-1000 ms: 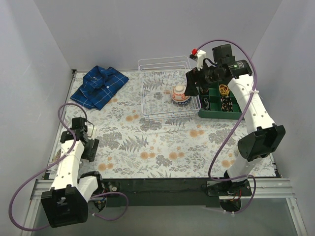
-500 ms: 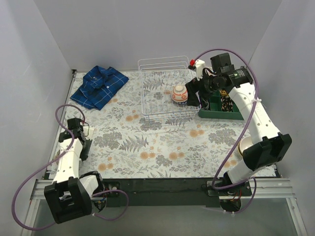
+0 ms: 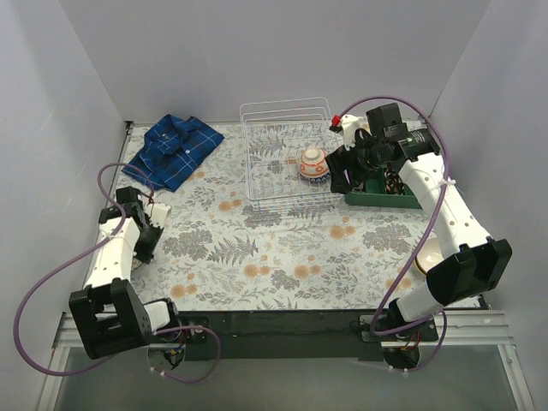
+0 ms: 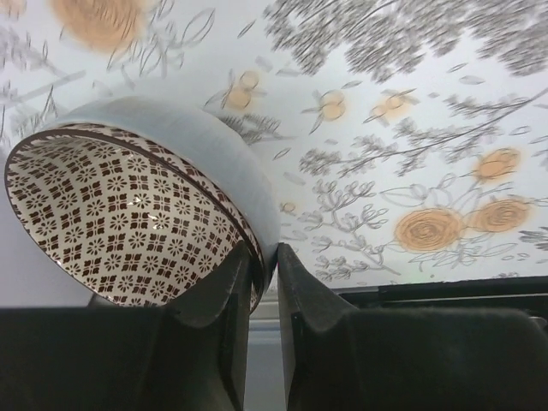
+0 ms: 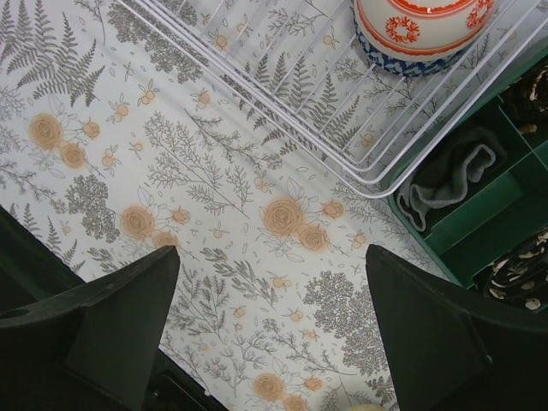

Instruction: Load the bowls into the dish rack

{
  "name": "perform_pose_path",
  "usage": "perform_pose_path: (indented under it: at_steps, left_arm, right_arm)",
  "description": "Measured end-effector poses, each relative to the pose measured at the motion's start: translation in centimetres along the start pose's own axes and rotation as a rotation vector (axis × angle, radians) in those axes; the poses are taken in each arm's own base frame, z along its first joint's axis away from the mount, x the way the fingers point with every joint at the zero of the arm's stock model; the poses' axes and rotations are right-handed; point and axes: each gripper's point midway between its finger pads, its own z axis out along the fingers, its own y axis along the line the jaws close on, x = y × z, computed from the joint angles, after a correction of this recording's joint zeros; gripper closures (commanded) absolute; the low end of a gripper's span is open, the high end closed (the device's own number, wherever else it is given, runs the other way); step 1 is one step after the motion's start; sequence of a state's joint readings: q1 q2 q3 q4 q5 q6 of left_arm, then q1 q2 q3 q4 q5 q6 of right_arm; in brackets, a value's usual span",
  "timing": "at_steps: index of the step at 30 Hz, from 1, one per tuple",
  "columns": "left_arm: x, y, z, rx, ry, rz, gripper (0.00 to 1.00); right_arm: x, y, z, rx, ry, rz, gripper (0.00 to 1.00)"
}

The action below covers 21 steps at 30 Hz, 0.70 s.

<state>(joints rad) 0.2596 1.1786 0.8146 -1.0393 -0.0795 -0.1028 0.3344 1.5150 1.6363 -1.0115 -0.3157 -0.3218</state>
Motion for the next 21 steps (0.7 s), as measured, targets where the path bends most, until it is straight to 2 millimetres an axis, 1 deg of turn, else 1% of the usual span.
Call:
perform_pose_path:
  at_steps: [2,5,9,11,17,21]
  left_arm:
    - [-1.3,-0.7,-0.3,0.039,-0.032,0.046,0.99]
    - [-3.1,-2.9,-0.2,0.093,-0.049,0.159,0.99]
    - [-4.9,-7.2,-0.1,0.153,-0.043,0.328,0.99]
    - [-6.0,-9.7,-0.1,0.182,-0.03,0.403,0.99]
    - [-8.5,-14.6,-0.3,0.219,-0.036,0.51,0.99]
    - [-10.2,-17.0,-1.0,0.259,-0.081,0.538,0.93]
  right_arm:
    - [0.5,-0.2,0.2,0.012,0.011,-0.001,0.01]
    - [1.3,-0.6,0.5,0.032,0.032,-0.004,0.01]
    - [2.7,-0.9,0.7,0.056,0.064,-0.009,0.01]
    - [3.2,-1.0,0.6,0.067,0.073,-0.011,0.01]
    - [4.9,-1.2,0.3,0.103,0.101,-0.023,0.01]
    - [5.5,-1.2,0.0,0.118,0.1,-0.031,0.01]
